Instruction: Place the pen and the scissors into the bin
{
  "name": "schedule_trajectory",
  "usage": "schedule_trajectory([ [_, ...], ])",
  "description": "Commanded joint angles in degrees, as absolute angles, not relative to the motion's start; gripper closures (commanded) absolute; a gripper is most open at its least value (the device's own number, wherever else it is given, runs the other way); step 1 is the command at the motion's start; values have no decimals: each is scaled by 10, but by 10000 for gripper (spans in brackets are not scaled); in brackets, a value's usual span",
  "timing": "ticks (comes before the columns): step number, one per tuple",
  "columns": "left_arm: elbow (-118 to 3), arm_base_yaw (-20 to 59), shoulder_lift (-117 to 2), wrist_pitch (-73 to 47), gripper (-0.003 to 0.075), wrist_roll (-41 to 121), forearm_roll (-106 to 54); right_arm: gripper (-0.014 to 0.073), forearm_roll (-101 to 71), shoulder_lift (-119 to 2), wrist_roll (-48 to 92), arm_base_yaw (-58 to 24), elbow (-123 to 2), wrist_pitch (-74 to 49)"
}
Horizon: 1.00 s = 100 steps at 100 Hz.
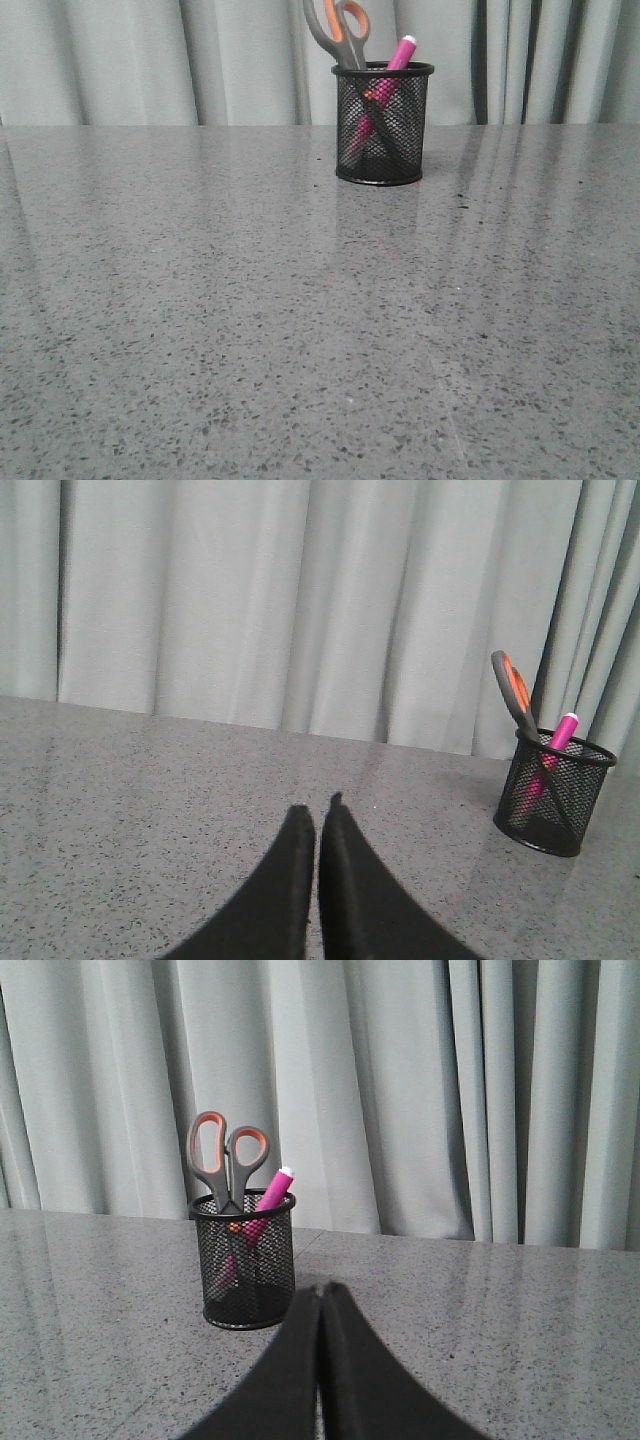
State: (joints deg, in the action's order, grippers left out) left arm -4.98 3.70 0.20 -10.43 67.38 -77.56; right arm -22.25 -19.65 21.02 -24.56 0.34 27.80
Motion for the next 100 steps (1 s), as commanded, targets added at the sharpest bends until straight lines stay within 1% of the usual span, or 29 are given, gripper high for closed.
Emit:
schedule_trajectory([
  [1,-66,35,18,-95,739,673,-788,670,-215,-197,214,-241,-11,317],
  [22,-66,35,18,-83,739,673,-785,670,-215,-197,214,-241,-11,317],
  [27,-66,35,18,-83,739,670,-759,670,-215,-197,214,-241,-11,317],
  [30,-66,35,18,-85,739,657,-717,670,-215,-197,214,-241,-11,317],
  [34,-66,35,18,-80,739,602,-662,670,-215,-197,214,-241,-11,317],
  [37,-66,35,18,-69,739,544,-591,670,-215,-197,214,-241,-11,317],
  [52,-66,35,18,-30,739,168,-223,670,-215,-197,214,-241,-11,317],
  [56,-66,35,18,-29,739,109,-143,670,-215,-197,214,-241,-11,317],
  [61,-63,35,18,-29,739,55,-86,670,-215,-197,214,-241,-11,317],
  [79,-35,35,18,-18,739,7,-6,670,-215,-197,214,-241,-11,317],
  [100,8,35,19,-18,739,-3,0,670,-215,-197,214,-241,-11,317],
])
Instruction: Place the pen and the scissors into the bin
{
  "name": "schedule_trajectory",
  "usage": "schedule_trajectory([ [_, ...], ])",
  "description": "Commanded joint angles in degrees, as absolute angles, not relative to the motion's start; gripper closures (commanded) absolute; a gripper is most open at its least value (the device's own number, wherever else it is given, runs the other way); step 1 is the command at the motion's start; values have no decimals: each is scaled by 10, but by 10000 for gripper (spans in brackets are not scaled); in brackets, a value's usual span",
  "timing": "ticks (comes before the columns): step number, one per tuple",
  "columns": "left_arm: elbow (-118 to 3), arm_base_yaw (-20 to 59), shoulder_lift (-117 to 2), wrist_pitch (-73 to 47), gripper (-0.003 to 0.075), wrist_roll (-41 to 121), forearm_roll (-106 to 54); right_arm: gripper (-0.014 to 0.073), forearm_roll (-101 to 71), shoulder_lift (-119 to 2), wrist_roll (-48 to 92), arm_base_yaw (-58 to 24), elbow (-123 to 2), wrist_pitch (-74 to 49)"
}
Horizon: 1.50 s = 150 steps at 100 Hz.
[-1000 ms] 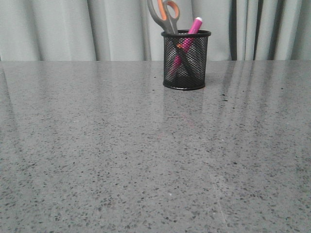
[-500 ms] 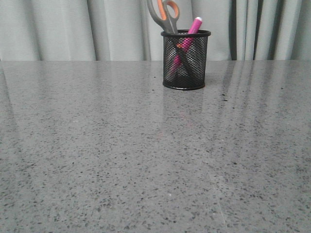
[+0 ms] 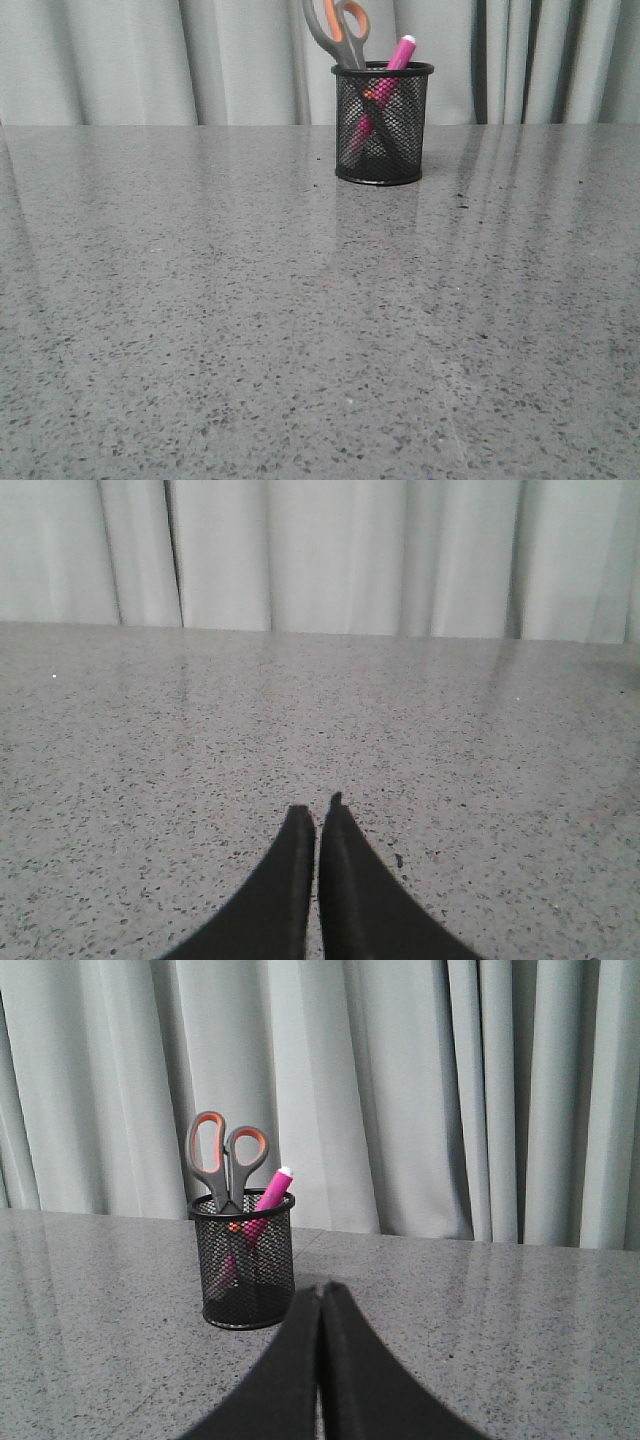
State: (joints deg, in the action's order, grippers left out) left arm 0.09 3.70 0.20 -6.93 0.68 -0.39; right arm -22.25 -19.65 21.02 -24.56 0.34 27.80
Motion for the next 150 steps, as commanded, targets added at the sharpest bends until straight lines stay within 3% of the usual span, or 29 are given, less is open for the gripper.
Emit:
schedule_trajectory([
  [1,11,35,19,-17,739,-3,0,670,-215,-197,214,-241,-11,317],
  [138,26,35,21,-15,739,-3,-18,670,-215,-196,214,-241,-3,325],
  [150,26,35,21,-15,739,-3,-18,670,-212,-173,214,-228,1,275],
])
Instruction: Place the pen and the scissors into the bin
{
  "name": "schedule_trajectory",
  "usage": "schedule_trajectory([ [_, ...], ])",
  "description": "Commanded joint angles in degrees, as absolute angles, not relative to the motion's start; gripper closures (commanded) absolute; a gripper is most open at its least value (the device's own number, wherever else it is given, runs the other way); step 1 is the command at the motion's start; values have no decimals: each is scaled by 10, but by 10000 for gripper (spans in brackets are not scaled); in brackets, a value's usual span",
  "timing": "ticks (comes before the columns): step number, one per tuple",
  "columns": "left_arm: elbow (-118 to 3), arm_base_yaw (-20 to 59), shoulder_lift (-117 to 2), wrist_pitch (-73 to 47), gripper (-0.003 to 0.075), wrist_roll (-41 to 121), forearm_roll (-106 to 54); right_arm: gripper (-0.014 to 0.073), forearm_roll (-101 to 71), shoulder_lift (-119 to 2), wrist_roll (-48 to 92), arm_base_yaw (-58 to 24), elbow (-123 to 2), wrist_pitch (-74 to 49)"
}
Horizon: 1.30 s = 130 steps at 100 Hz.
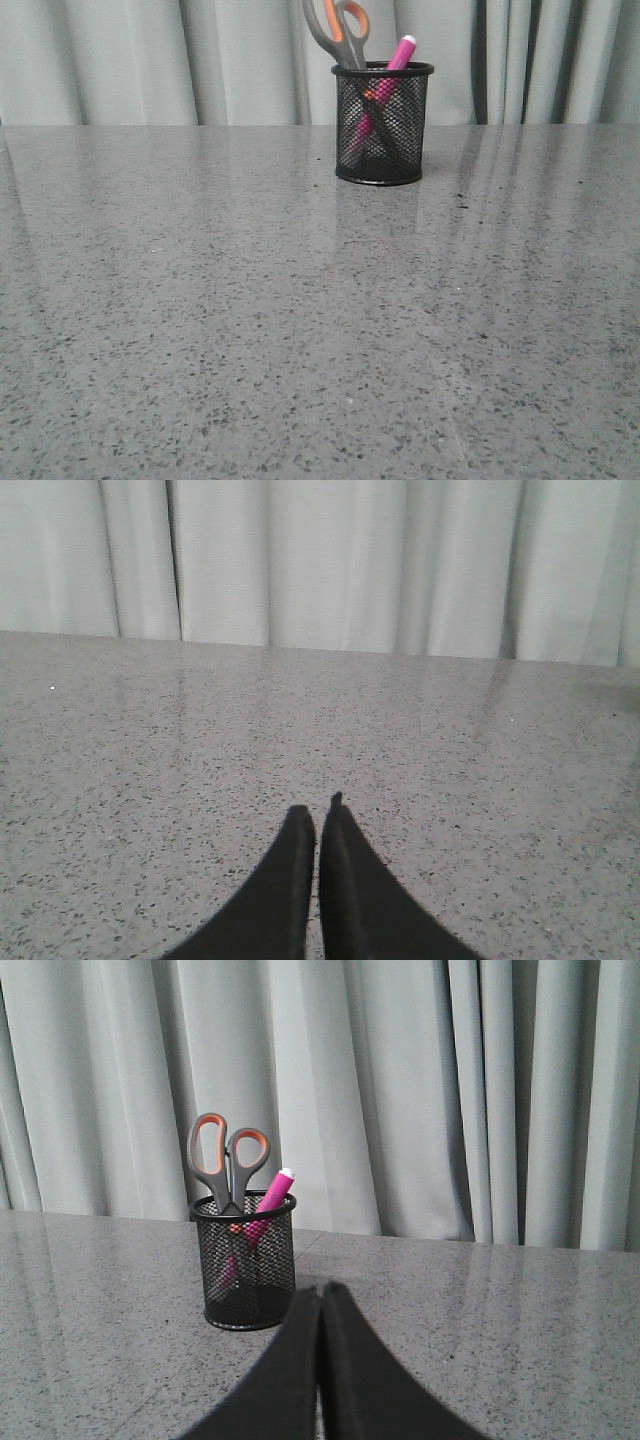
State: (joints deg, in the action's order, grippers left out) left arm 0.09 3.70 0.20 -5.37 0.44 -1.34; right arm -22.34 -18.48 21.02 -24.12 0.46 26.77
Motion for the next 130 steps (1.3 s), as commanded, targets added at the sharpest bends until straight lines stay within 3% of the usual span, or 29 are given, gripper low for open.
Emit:
schedule_trajectory([
  [1,26,35,21,-15,739,-3,-18,670,-210,-167,214,-223,1,266],
  [30,26,35,21,-15,739,-3,-18,670,-109,-44,155,-65,1,72],
  [48,26,35,21,-15,739,-3,-18,670,-64,20,124,-8,14,-6],
  [130,26,35,21,-15,739,-3,-18,670,-44,17,124,-3,14,-49],
])
